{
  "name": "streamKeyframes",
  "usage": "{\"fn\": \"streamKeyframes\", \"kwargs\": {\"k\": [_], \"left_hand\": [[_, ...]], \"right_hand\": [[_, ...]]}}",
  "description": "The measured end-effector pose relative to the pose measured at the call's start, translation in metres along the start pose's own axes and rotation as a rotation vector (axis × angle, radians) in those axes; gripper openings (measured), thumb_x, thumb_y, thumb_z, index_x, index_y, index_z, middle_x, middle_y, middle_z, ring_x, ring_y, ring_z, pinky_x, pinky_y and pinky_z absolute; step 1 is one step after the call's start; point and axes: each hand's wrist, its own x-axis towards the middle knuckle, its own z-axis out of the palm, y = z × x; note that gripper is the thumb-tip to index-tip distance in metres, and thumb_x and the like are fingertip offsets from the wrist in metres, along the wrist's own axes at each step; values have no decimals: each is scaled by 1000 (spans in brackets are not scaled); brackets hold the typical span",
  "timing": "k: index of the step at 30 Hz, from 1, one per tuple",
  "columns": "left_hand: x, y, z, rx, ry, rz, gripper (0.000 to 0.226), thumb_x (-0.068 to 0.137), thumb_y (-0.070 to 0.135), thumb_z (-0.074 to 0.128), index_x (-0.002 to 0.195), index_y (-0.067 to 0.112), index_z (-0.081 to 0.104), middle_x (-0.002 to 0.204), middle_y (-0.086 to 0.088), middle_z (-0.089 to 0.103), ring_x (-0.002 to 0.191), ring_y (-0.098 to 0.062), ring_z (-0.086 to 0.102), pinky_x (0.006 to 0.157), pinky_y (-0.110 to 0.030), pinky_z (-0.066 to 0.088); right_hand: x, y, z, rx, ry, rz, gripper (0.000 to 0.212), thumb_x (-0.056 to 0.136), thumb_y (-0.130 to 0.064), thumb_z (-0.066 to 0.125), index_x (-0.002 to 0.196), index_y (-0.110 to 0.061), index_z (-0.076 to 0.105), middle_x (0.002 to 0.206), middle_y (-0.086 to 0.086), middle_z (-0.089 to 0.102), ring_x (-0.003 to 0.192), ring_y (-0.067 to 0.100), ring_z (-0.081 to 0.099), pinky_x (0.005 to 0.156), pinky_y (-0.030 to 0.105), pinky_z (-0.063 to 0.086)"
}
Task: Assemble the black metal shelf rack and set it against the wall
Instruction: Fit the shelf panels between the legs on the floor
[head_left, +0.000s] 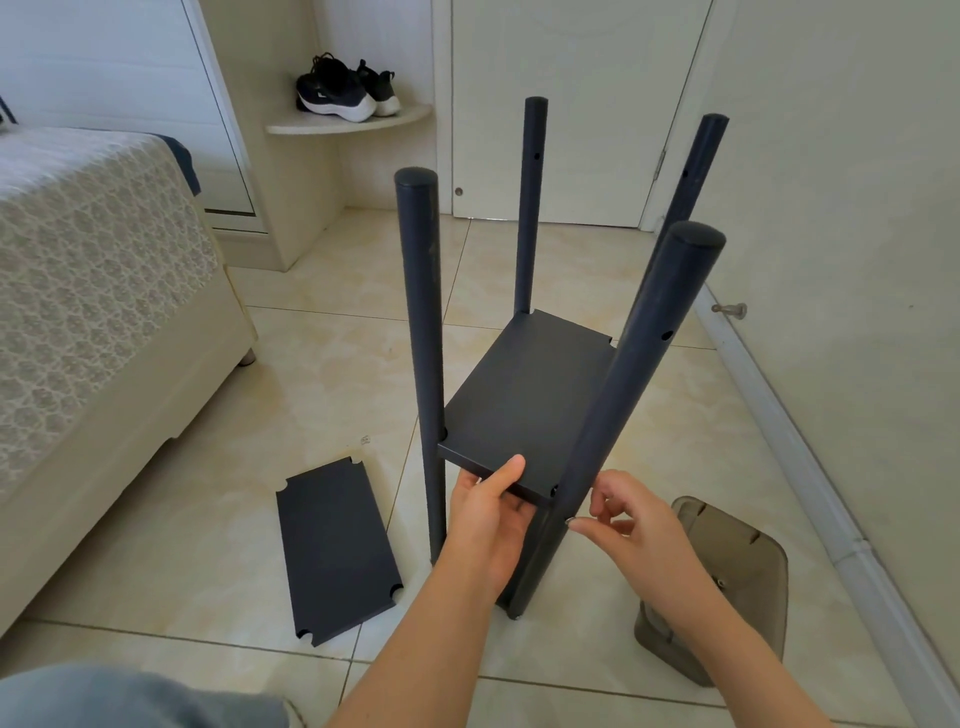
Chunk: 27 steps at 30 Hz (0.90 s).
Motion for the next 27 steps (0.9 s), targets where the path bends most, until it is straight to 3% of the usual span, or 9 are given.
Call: {"fn": "streamKeyframes", "kwargs": {"k": [3,6,11,14,17,20,27], "left_hand": [[0,1,0,-6,-2,-9,37,91,-3,64,121,18,62,105,-3,77,94,-24,75,70,-35,62],[0,3,-2,-15,5,-9,37,90,-3,64,119,19,62,104,-2,78,93,-23,76,69,-35,62],[-2,4,-5,0,-43,-18,35,90,-2,64,119,17,61,104,-5,78,93,-25,76,68,-34,61],[-5,2,-5,10,-81,-39,33,91,-2,62,119,15,62,108,-7,77,97,-26,75,70,-34,61],[-7,2,-7,24,-90,-43,30,92,0,62,119,14,62,109,-8,77,98,-26,75,70,-33,61],[-7,5,-7,68,-101,-39,32,95,1,60,124,13,61,113,-8,75,103,-26,73,73,-32,61],[-6,9,-15,115,-93,-61,41,92,5,63,131,16,58,121,-8,73,109,-27,71,78,-34,62]], "right_hand": [[2,-5,0,58,15,35,40,84,-13,76,85,-44,50,73,-17,54,76,1,56,63,15,48],[6,-11,0,130,-11,115,48,83,-14,77,108,-44,47,83,-11,57,78,6,60,67,18,50],[12,-13,-7,248,-209,261,76,88,-15,73,142,-46,31,126,-16,54,107,10,62,86,24,54],[21,-12,-14,354,-327,280,78,85,-1,72,130,-56,42,124,-25,56,109,7,62,81,20,55],[26,-12,-17,299,-384,279,65,85,3,71,125,-47,57,122,-13,64,107,9,63,92,28,54],[26,-12,-18,307,-388,279,57,85,2,70,126,-38,61,118,-9,69,109,9,63,104,37,48],[27,-11,-15,325,-392,266,47,84,-2,73,123,-28,66,128,-3,62,113,9,63,107,39,45]]}}
